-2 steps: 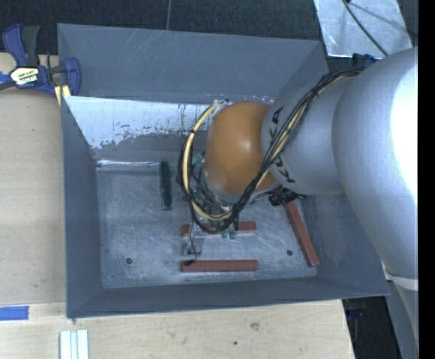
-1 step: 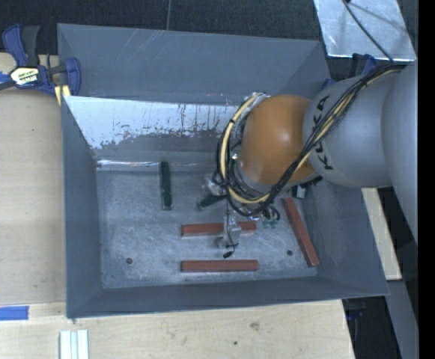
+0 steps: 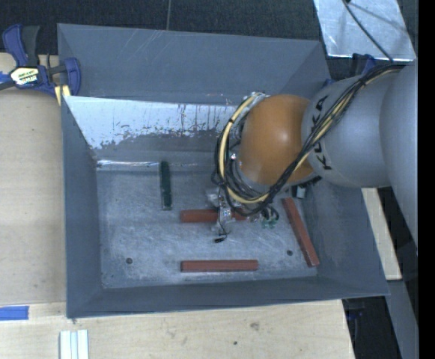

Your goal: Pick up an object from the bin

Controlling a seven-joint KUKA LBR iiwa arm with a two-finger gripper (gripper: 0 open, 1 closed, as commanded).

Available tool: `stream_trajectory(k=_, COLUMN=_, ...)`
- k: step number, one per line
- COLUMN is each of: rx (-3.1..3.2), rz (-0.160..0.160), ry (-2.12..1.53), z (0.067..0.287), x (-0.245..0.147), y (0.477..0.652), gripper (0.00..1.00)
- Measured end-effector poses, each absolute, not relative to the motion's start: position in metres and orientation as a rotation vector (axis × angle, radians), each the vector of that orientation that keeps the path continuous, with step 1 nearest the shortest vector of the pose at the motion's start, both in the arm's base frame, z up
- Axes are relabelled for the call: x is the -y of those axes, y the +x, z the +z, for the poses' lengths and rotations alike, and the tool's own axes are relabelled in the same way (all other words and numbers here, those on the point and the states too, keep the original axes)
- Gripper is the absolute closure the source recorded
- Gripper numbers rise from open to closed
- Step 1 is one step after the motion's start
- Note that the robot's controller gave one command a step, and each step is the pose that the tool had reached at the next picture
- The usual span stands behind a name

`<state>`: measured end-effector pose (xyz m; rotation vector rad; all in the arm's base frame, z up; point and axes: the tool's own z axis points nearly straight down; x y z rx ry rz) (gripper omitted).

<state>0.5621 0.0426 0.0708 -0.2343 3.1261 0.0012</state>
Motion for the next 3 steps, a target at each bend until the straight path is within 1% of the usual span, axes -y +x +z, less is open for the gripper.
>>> stream_trajectory(k=1, rx=-3.102, rz=-0.001, ry=-0.429, z=0.210, x=-0.040, y=0.562, gripper=1.00)
stream_trajectory(k=2, rx=-3.109, rz=0.001, ry=-0.427, z=0.207, x=-0.040, y=0.561, gripper=0.00)
stream_trajectory(k=3, rx=-3.120, rz=0.000, ry=-0.412, z=0.116, x=-0.007, y=0.556, gripper=0.00)
